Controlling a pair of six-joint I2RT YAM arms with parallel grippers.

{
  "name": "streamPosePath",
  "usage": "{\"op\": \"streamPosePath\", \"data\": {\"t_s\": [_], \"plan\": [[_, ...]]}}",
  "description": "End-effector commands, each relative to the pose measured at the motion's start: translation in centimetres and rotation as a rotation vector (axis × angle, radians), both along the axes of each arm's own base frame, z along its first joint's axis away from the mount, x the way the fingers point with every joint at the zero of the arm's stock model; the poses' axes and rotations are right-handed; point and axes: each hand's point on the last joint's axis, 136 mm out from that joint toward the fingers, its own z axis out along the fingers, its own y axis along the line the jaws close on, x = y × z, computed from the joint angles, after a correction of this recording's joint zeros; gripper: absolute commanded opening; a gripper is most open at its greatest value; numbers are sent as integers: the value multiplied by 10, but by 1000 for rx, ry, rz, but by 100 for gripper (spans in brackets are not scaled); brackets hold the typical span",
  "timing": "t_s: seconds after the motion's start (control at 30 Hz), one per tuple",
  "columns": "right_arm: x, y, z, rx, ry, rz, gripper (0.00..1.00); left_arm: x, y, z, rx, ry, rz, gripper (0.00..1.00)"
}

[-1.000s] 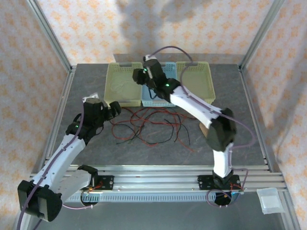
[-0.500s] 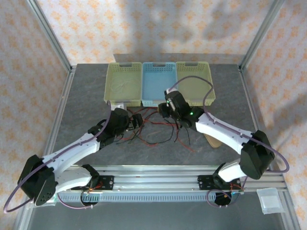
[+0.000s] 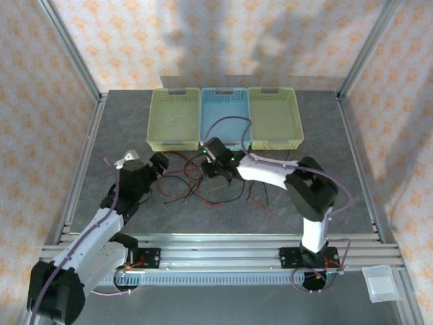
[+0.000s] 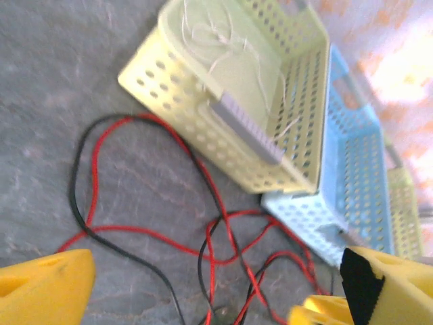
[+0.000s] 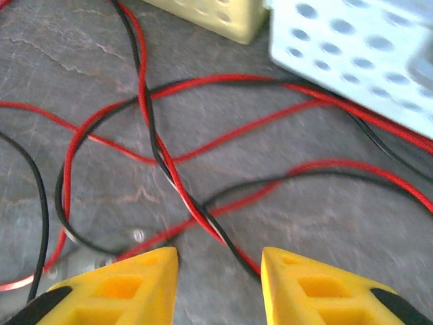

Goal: Untangle the cables

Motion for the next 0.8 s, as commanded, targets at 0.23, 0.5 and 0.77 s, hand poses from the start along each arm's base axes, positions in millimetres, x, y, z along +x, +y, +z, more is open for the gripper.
{"op": "streamPosePath", "data": {"t_s": [0.23, 0.5, 0.77], "plan": [[46, 30, -21, -152, -64, 24, 38, -14, 13, -4, -36, 33, 10, 93], [44, 53, -25, -126, -24, 129, 43, -16, 14, -5, -29, 42, 17, 93], [43, 52, -39, -169, 5, 143, 43, -17, 15, -7, -29, 47, 18, 93]]}}
